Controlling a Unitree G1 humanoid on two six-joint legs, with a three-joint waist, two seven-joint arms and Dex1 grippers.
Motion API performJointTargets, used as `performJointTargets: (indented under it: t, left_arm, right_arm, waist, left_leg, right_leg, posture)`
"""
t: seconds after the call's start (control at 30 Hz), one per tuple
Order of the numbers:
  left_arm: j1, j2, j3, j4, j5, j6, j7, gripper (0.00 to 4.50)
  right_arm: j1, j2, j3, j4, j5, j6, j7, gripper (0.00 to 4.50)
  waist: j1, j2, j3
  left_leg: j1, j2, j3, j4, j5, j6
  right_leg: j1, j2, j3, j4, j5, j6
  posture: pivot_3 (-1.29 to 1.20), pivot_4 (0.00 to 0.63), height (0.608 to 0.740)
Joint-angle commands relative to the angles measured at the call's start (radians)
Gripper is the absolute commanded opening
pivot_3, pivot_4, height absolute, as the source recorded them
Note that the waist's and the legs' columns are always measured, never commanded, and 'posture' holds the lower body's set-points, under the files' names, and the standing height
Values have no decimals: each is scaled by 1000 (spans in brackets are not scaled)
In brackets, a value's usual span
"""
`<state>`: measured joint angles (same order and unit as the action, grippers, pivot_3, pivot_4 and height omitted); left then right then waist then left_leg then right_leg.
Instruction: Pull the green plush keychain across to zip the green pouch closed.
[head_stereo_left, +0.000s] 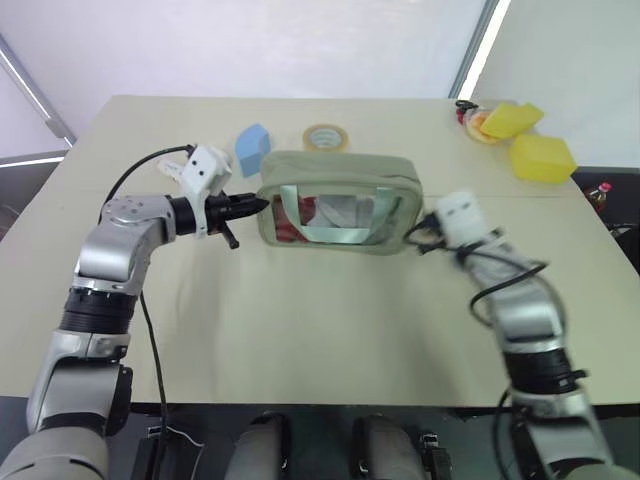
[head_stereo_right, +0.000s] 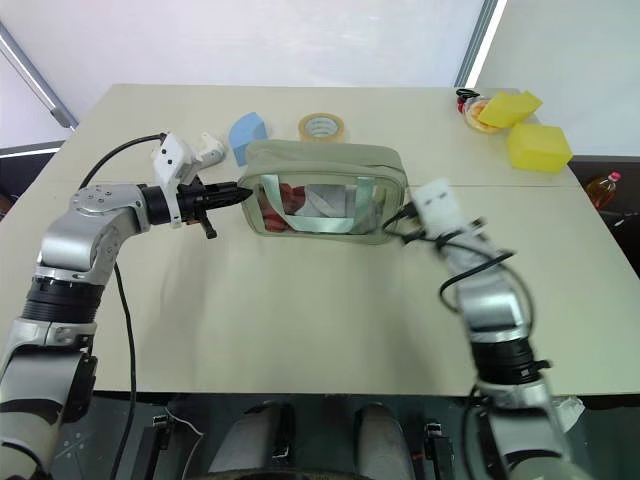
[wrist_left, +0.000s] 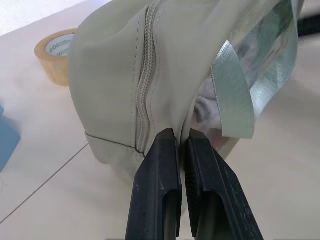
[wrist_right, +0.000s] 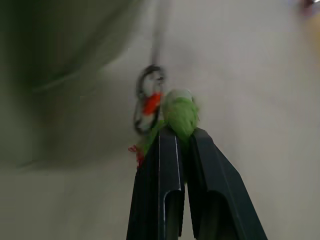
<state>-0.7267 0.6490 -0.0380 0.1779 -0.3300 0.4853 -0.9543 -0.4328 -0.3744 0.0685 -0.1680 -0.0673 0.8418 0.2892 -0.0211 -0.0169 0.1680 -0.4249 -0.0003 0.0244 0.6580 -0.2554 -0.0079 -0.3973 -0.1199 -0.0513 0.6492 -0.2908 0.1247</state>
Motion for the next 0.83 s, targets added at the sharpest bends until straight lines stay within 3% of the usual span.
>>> performJointTargets:
  t: [0.03, 0.2, 0.23, 0.33, 0.53, 0.57, 0.83]
  left_arm:
    - [6, 28, 13, 4, 28, 6, 10, 0]
    - [18, 32, 15, -9, 28, 9, 15, 0]
    - [20, 33, 18, -11, 29, 10, 20, 0]
    - [14, 28, 42, -11, 14, 20, 37, 1095]
    - [-27, 97, 157, 13, -62, 86, 9, 3999]
    - [-32, 111, 172, 24, -70, 90, 6, 4440]
    - [-46, 127, 212, 22, -120, 119, -19, 4440]
  right_arm:
    - [20, -45, 73, -16, -10, -10, 65, 73]
    - [3, -134, 123, 33, -51, -71, 109, 73]
    - [-16, -129, 77, 32, -27, -71, 105, 376]
    - [-56, -158, -21, -19, 69, -37, 189, 1506]
    - [-157, -313, -280, -190, 358, 152, 413, 4435]
    - [-169, -327, -314, -220, 410, 187, 437, 4500]
    - [-200, -370, -388, -370, 617, 373, 437, 4500]
  waist:
    - [2, -1, -1]
    - [0, -1, -1]
    - [0, -1, -1]
    - [3, -1, 0]
    - [9, 0, 1]
    - [8, 0, 1]
    - [11, -1, 1]
  left_leg:
    - [0, 0, 0, 0, 0, 0]
    - [2, 0, -1, -1, 0, 0]
    - [2, 0, -1, -1, 0, 0]
    - [2, 0, 0, 0, 0, 0]
    - [-2, 0, -1, 1, 0, 0]
    - [-2, 0, -1, 1, 0, 0]
    - [-1, 0, -2, 1, -1, 3]
  right_leg:
    - [1, 0, 0, 0, 0, 0]
    - [1, 1, 0, 0, 0, 0]
    - [1, 1, 0, 0, 0, 0]
    - [1, 1, 1, 0, 0, 0]
    - [-2, 0, 0, -1, 0, 0]
    - [-2, 0, 0, -1, 0, 0]
    - [1, 0, -1, -1, 0, 0]
  posture:
    - [0, 150, 740]
    - [0, 150, 740]
    - [0, 150, 740]
    - [0, 150, 740]
    - [0, 150, 740]
    - [0, 150, 740]
    - [0, 150, 740]
